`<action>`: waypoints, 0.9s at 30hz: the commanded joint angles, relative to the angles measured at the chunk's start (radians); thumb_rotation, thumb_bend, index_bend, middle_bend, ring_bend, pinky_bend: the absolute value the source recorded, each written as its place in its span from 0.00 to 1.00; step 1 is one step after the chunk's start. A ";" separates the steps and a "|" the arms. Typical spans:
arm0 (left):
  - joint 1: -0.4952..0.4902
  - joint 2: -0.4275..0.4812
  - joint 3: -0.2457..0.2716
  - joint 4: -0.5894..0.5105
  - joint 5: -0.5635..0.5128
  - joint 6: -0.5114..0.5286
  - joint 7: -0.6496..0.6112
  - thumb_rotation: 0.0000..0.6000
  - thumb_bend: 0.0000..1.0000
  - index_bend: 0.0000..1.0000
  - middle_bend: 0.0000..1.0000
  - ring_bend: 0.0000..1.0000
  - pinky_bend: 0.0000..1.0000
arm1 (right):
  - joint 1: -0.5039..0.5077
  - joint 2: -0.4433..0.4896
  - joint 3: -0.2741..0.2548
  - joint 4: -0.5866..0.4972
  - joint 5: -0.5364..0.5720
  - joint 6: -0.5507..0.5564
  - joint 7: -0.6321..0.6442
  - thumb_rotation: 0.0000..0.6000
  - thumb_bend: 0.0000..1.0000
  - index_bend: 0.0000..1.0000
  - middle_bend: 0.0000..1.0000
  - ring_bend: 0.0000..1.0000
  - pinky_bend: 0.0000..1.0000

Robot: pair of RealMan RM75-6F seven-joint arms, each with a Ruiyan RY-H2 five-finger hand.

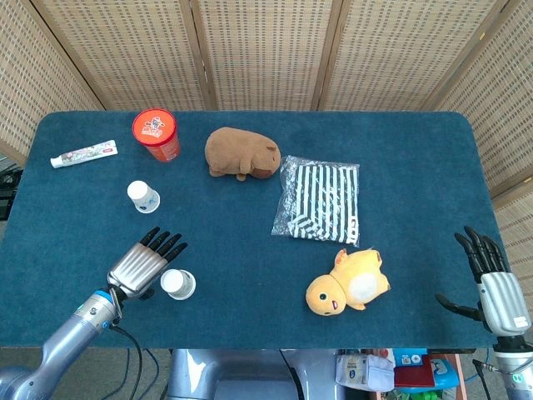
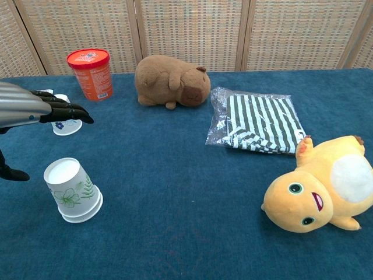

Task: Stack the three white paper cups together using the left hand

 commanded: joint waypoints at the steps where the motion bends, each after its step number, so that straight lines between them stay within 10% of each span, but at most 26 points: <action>1: 0.005 0.018 -0.020 -0.006 0.009 0.018 -0.035 1.00 0.23 0.00 0.00 0.00 0.00 | 0.000 0.000 0.000 0.001 0.001 -0.001 0.000 1.00 0.05 0.00 0.00 0.00 0.00; 12: 0.016 0.113 -0.092 0.085 -0.040 0.009 -0.178 1.00 0.23 0.00 0.00 0.00 0.00 | 0.005 -0.004 -0.006 -0.005 -0.008 -0.010 -0.017 1.00 0.05 0.00 0.00 0.00 0.00; 27: -0.058 -0.032 -0.185 0.391 -0.293 -0.038 -0.164 1.00 0.23 0.11 0.00 0.00 0.00 | 0.016 -0.021 -0.009 0.003 0.005 -0.043 -0.058 1.00 0.05 0.00 0.00 0.00 0.00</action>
